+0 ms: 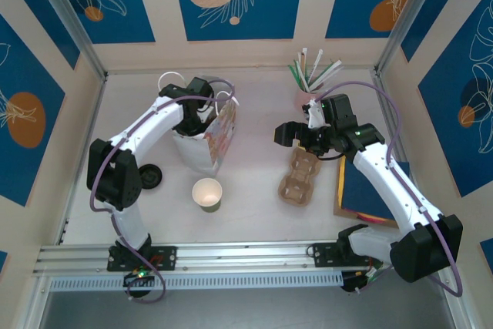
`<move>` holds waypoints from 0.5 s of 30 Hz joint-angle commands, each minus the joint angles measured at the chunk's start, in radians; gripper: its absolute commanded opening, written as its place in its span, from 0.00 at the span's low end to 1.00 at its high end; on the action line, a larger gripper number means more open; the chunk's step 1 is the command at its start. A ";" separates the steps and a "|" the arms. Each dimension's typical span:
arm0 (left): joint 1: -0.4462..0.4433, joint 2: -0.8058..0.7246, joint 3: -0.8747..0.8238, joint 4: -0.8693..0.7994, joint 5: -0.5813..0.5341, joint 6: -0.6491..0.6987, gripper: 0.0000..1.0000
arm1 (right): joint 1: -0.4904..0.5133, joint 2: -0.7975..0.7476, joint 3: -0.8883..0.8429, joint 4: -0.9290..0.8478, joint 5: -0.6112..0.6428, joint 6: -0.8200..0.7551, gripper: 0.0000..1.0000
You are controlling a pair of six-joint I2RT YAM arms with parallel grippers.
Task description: Pack the takeout coffee
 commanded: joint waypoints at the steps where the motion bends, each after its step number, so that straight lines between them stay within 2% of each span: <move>1: 0.029 0.110 -0.093 0.006 -0.053 0.009 0.54 | 0.010 -0.016 0.010 -0.016 -0.010 -0.006 0.99; 15: 0.029 0.107 -0.100 0.009 -0.056 0.012 0.53 | 0.009 -0.016 0.005 -0.015 -0.007 -0.006 0.99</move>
